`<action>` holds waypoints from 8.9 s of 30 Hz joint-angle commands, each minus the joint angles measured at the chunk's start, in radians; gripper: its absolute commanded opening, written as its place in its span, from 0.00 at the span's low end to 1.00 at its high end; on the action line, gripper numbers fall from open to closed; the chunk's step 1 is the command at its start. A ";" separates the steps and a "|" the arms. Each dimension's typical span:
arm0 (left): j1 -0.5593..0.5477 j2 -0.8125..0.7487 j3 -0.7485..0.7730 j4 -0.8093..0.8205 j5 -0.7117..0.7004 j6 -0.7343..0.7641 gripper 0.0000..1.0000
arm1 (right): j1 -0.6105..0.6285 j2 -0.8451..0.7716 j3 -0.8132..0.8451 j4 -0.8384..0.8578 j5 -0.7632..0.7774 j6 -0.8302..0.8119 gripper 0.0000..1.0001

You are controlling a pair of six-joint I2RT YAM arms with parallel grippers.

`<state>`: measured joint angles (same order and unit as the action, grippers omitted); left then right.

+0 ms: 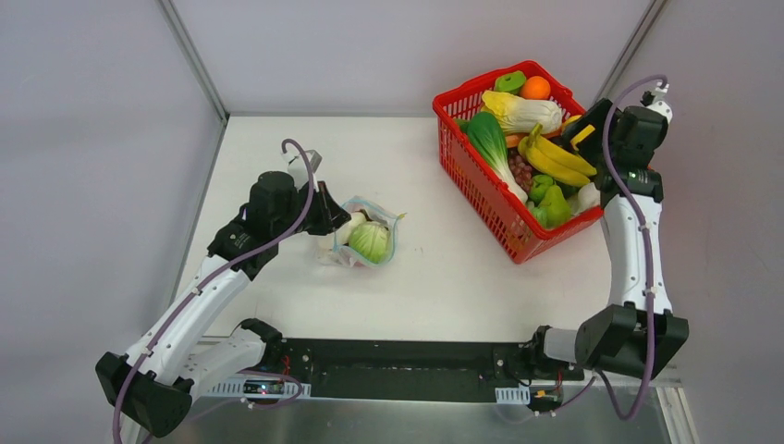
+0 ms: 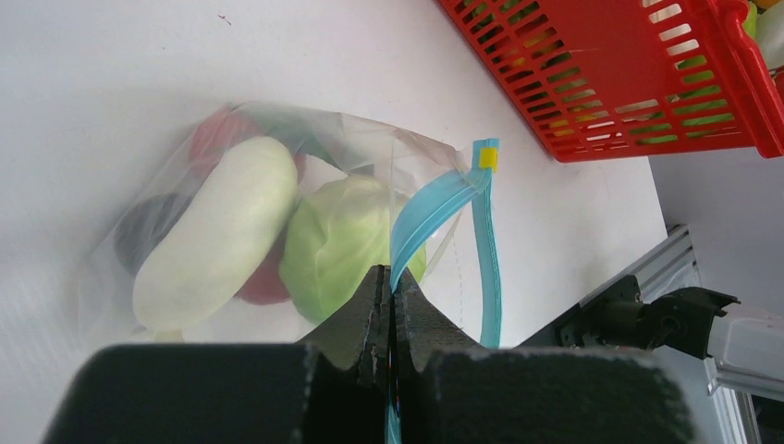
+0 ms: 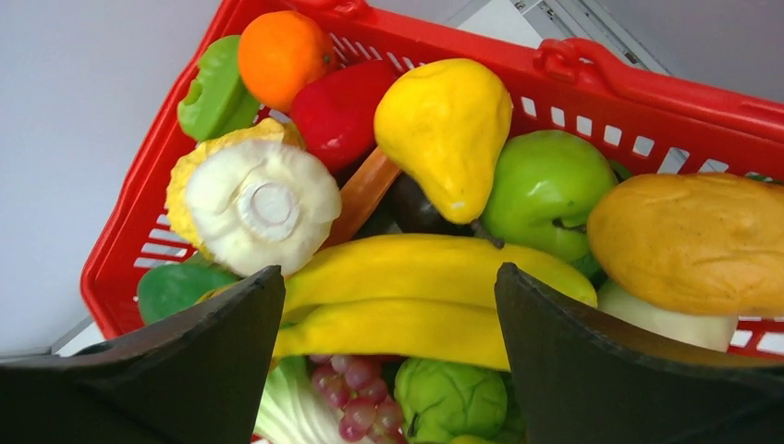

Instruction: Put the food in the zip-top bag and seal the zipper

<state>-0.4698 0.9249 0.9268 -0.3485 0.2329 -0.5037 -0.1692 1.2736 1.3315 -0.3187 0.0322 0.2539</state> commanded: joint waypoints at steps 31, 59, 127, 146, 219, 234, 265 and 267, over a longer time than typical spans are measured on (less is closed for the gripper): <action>0.002 -0.032 0.035 -0.010 0.002 0.040 0.00 | -0.059 0.496 0.420 -0.136 -0.052 -0.130 0.68; 0.002 -0.024 0.025 0.015 0.013 0.022 0.00 | -0.040 -0.185 -0.076 0.403 -0.648 0.302 0.52; 0.002 -0.051 0.023 0.050 -0.032 -0.010 0.00 | 1.009 0.191 -0.182 0.285 -0.527 0.039 0.96; 0.002 -0.062 0.014 0.046 -0.023 -0.021 0.00 | 1.009 0.298 -0.161 0.300 -0.598 0.014 0.37; 0.002 -0.030 0.145 -0.162 0.139 0.243 0.00 | 0.798 -0.014 -0.474 0.432 -0.712 -0.666 0.73; 0.002 -0.006 0.165 -0.173 0.180 0.255 0.00 | 0.857 0.121 -0.507 0.616 -0.770 -0.986 0.70; 0.002 -0.055 0.124 -0.121 0.155 0.213 0.00 | 0.868 0.218 -0.631 1.072 -0.815 -0.802 0.32; 0.002 -0.056 0.121 -0.115 0.148 0.210 0.00 | 0.868 0.206 -0.644 1.062 -0.787 -0.811 0.27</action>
<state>-0.4698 0.8951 1.0428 -0.5365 0.3836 -0.2771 0.6964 1.4956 0.7067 0.6800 -0.7624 -0.5499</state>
